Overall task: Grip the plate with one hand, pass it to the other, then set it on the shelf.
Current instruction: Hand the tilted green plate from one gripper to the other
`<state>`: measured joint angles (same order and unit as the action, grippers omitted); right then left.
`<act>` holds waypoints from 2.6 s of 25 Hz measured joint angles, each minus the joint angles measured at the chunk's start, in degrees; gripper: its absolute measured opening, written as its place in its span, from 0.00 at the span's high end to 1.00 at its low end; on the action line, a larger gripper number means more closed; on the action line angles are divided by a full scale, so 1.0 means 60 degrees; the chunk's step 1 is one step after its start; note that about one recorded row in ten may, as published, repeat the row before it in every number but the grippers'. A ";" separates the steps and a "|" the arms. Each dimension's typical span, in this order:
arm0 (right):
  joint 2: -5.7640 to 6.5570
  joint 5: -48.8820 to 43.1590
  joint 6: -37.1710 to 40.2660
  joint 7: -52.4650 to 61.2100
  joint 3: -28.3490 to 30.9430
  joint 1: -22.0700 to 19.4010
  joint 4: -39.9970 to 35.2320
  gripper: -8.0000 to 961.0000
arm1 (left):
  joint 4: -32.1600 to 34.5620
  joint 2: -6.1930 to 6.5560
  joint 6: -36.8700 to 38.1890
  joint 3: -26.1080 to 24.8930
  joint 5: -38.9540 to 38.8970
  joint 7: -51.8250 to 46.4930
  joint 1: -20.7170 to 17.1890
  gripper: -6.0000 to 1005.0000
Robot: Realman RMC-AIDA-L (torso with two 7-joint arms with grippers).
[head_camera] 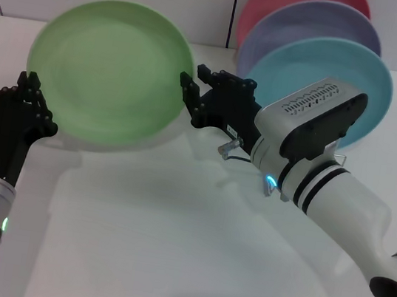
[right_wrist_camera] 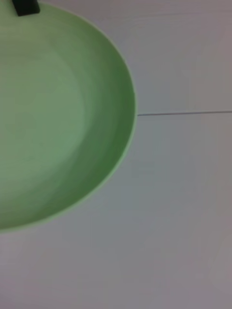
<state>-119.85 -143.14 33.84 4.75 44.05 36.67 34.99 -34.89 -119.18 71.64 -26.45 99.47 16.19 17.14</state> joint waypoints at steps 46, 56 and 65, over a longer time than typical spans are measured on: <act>-0.0005 0.0289 0.0036 0.0025 0.0008 0.0071 -0.0060 0.88 | 0.0014 0.0000 -0.0062 0.0116 -0.0011 -0.0047 0.0074 0.96; -0.0005 0.0289 0.0015 0.0025 -0.0015 0.0074 -0.0006 0.90 | 0.0032 0.0000 -0.0060 0.0116 0.0003 -0.0052 0.0074 0.96; -0.0005 0.0288 0.0005 0.0028 -0.0018 0.0081 0.0010 0.91 | 0.0048 0.0000 -0.0060 0.0116 0.0003 -0.0058 0.0096 0.96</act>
<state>-119.88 -141.41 33.88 4.92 43.94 37.16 35.05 -34.60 -119.18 71.28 -25.75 99.49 15.84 17.71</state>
